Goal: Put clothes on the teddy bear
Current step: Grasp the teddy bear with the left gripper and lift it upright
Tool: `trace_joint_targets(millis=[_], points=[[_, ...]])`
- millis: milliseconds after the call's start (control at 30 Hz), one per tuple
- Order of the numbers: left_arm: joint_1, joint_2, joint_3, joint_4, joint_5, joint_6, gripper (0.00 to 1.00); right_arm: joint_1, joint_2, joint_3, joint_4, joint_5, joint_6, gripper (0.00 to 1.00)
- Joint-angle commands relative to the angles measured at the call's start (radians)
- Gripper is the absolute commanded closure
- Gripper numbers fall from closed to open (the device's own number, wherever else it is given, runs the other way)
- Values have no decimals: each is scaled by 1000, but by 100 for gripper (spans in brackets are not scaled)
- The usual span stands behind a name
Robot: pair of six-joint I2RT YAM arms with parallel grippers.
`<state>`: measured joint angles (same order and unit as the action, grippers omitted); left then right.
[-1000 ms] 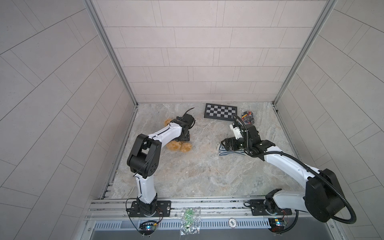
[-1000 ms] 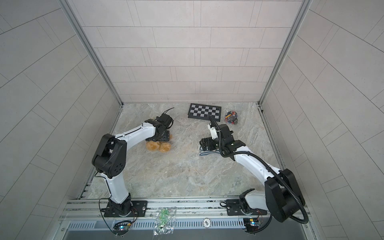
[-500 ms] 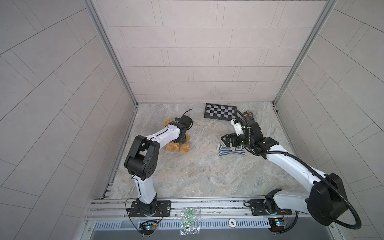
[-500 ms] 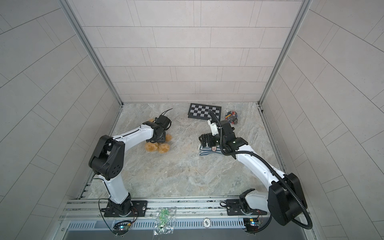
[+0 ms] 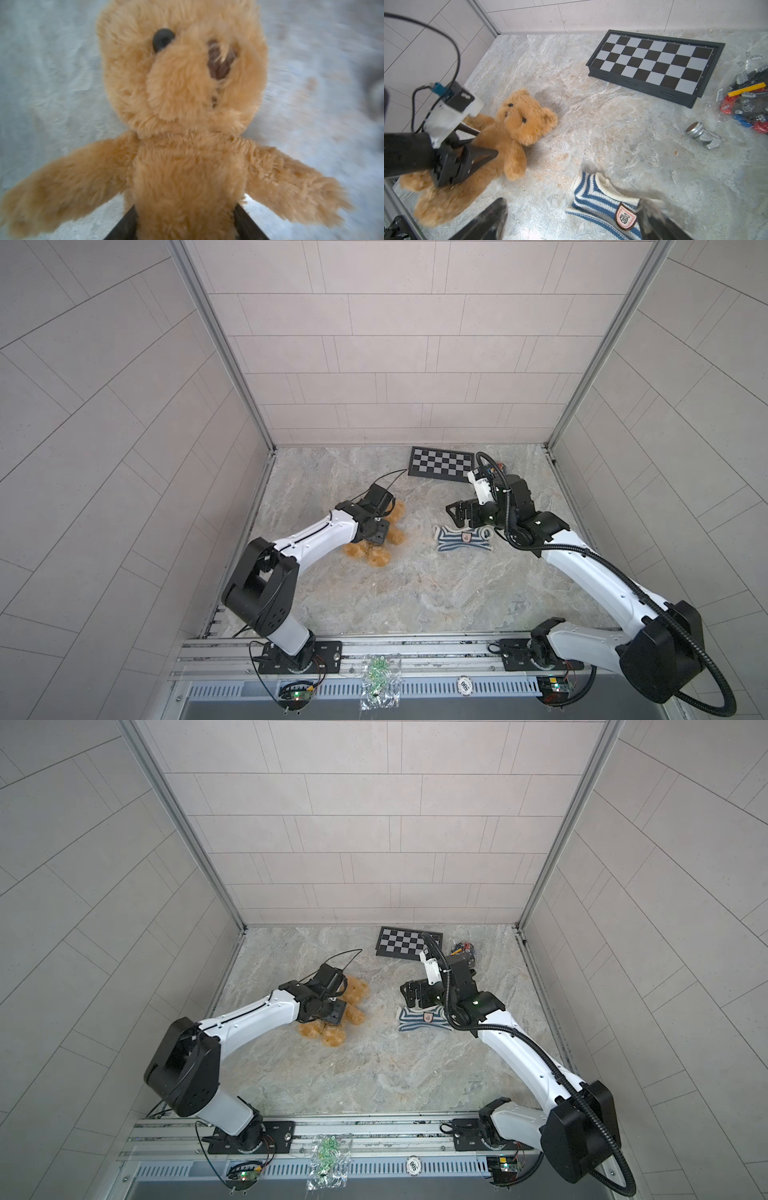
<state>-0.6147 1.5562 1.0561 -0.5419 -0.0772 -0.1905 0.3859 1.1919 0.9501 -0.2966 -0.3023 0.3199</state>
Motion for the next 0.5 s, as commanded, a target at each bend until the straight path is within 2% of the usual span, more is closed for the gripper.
trace_joint_targets(millis=[0, 267, 333, 467], points=[[-59, -61, -28, 33, 104, 98, 35, -2, 5, 18, -1, 13, 18, 0], [-60, -69, -81, 46, 113, 87, 27, -6, 22, 29, 19, 3, 33, 0], [-60, -88, -75, 43, 115, 63, 21, -7, 20, 30, 15, 3, 32, 0], [-68, -140, -41, 4, 123, -41, 20, -9, 14, 24, 12, 5, 33, 0]])
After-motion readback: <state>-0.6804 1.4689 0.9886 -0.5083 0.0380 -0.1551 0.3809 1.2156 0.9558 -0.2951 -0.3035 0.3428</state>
